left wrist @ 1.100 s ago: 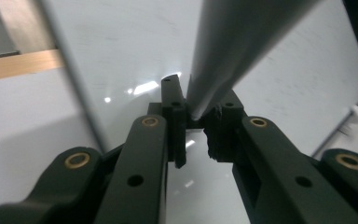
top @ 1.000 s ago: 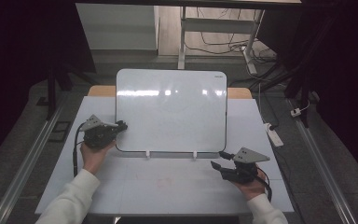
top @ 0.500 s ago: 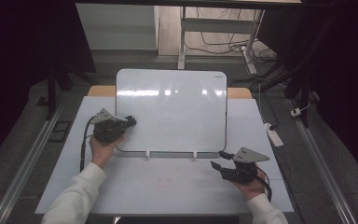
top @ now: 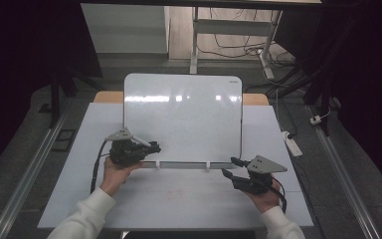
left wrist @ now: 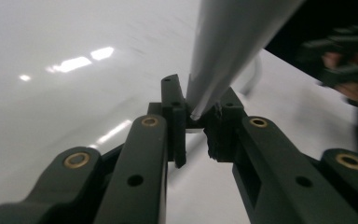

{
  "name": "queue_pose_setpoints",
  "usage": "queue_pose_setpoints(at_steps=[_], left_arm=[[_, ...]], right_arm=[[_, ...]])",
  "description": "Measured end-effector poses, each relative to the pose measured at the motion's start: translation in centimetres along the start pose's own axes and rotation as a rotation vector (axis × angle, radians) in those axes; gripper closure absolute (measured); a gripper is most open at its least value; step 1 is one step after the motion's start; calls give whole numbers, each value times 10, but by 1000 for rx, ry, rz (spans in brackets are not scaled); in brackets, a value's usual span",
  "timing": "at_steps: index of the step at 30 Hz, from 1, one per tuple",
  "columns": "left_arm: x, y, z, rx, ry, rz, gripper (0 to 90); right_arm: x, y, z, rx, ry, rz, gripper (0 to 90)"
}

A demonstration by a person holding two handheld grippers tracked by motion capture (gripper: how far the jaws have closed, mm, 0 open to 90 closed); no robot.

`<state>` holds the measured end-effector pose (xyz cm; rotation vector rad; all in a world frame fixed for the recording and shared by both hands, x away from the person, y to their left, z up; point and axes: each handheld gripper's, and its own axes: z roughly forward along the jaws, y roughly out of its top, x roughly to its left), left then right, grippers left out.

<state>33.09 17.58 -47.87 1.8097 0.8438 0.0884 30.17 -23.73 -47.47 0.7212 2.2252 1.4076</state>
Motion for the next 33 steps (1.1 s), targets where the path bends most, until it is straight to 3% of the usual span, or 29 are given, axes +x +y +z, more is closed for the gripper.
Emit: queue_pose_setpoints(at_steps=[6,12,21,33], left_arm=[[-21,-10,9,65,-108,-26,779],[-33,-15,20,115,-168,-24,779],[-44,-15,37,175,-174,-11,778],[-57,-11,61,240,-158,13,778]], right_arm=[[6,6,3,-11,16,-10,462],[12,13,2,-23,7,-13,462],[37,29,8,-35,33,-44,461],[76,56,39,-25,114,-90,466]])
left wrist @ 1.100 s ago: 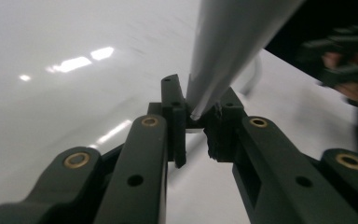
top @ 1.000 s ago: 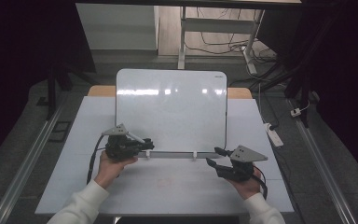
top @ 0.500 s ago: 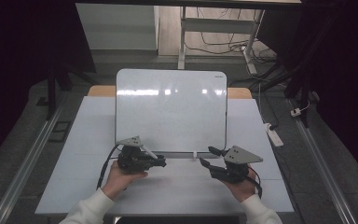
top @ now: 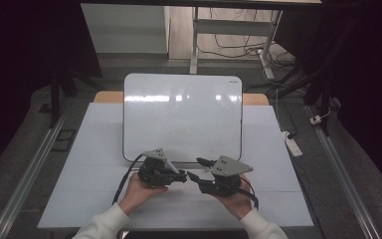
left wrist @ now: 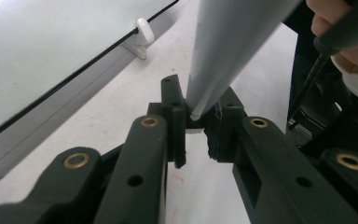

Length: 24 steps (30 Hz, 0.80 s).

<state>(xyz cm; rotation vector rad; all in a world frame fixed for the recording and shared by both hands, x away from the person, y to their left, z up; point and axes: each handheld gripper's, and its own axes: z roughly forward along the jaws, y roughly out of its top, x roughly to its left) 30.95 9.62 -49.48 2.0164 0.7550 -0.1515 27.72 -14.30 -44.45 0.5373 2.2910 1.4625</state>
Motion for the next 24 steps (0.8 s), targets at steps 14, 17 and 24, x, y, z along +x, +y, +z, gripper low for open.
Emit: queue_pose_setpoints(at_steps=[14,17,24], left_arm=[[-11,10,13,23,8,35,777],[-13,12,16,25,4,42,777],[-16,13,18,13,8,54,767]], right_arm=[[11,15,32,39,44,2,615],[10,16,34,40,54,4,721],[10,16,31,47,19,-16,805]])
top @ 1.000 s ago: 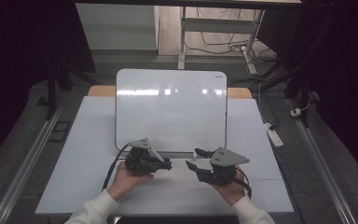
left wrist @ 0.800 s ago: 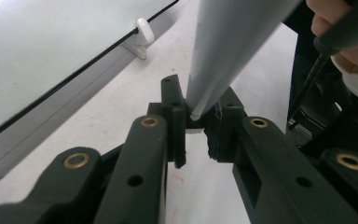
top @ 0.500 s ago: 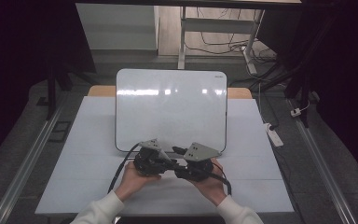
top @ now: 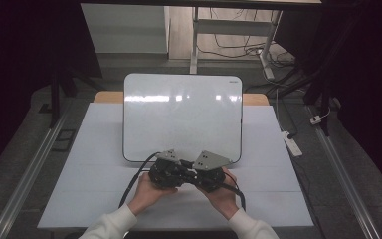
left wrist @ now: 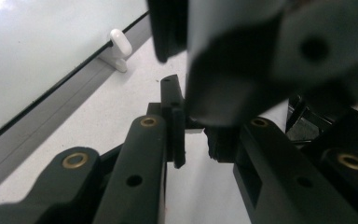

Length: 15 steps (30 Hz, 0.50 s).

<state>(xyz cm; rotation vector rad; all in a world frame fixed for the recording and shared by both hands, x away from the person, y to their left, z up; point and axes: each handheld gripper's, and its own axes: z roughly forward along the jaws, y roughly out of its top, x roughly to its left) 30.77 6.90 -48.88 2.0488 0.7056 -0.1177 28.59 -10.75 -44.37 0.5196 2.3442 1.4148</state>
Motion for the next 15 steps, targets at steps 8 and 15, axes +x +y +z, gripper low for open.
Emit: queue_pose_setpoints(at_steps=[8,15], left_arm=[[-6,-2,-13,-78,56,-13,426],[-13,-28,-55,-120,196,26,282]], right_arm=[[-3,1,-11,-54,-58,-17,807],[-21,-2,-25,-70,-133,22,807]])
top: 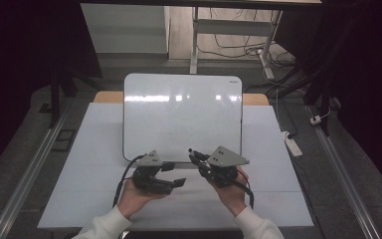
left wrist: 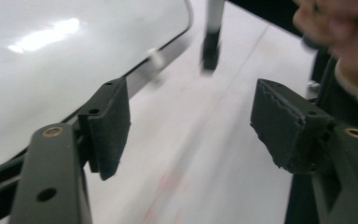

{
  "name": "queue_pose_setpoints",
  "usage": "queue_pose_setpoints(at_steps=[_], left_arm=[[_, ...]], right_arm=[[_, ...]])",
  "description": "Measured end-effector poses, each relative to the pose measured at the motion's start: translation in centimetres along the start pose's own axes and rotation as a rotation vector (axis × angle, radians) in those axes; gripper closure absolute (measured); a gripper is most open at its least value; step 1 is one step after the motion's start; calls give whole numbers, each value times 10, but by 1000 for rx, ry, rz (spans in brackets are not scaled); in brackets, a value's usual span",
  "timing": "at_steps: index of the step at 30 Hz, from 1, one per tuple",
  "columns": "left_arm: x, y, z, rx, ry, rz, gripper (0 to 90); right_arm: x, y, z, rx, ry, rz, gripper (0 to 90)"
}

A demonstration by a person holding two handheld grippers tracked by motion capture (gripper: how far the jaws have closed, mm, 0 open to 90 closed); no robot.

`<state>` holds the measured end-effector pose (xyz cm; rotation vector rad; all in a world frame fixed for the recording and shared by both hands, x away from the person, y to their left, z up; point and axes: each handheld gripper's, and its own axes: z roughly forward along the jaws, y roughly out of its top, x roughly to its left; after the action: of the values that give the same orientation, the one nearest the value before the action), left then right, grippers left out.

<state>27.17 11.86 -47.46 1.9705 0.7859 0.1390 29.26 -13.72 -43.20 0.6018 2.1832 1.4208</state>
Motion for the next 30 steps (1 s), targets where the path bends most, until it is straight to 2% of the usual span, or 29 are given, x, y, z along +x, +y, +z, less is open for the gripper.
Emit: queue_pose_setpoints(at_steps=[2,6,11,14,18,24,30], left_arm=[[5,-10,-18,-8,57,0,282],[16,-32,-50,-25,175,-26,281],[31,-55,-75,-15,287,-57,273],[37,-66,-81,0,312,-80,267],[41,-72,-83,27,349,-70,266],[44,-75,-85,35,363,-63,266],[45,-78,-79,63,359,-54,266]], right_arm=[[-8,-1,-4,2,-27,19,807],[-25,-2,-11,-1,-80,74,807],[-40,-4,-17,-8,-131,116,807],[-48,-4,-20,-10,-157,135,806],[-59,-4,-19,5,-196,171,806],[-74,-2,-12,49,-269,214,806],[-91,-1,2,105,-302,252,806]])
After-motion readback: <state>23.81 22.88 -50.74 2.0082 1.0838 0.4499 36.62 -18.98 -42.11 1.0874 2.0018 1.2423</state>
